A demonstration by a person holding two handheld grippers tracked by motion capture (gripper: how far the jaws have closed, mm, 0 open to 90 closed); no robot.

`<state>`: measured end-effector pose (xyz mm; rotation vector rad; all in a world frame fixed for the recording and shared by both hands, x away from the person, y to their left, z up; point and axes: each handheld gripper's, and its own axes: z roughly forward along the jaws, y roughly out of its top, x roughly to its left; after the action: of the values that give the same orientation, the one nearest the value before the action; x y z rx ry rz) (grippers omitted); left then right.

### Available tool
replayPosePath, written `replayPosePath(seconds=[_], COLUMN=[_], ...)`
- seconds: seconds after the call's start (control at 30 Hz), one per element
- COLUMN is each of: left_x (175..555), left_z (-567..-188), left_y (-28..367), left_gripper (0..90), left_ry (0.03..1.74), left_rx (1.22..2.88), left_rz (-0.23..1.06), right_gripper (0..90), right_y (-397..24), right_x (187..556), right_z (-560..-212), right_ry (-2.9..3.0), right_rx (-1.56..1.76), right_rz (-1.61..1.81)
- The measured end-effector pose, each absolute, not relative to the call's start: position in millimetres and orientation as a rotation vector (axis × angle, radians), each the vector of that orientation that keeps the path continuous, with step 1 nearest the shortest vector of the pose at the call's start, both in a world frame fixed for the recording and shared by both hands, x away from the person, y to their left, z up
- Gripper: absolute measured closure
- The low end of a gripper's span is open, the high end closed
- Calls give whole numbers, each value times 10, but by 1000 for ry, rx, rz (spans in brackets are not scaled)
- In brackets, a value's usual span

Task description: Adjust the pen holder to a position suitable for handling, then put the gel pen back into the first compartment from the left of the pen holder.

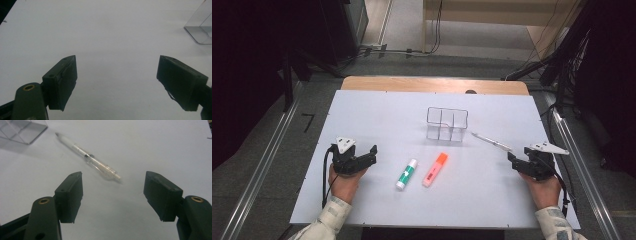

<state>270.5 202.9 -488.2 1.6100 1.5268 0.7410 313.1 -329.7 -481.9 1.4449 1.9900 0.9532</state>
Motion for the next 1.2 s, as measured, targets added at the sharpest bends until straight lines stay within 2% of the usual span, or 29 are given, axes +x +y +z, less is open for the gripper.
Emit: replayPosePath(seconds=[1.2], left_x=[2730], left_z=[-4892], left_y=[2025], left_gripper=[174], left_ry=[1525], left_rx=[1613], left_rz=[742], right_gripper=[297], right_y=[-3287], right_x=[3189], right_z=[-4861], right_ry=[1993], right_rx=[1466], right_rz=[941])
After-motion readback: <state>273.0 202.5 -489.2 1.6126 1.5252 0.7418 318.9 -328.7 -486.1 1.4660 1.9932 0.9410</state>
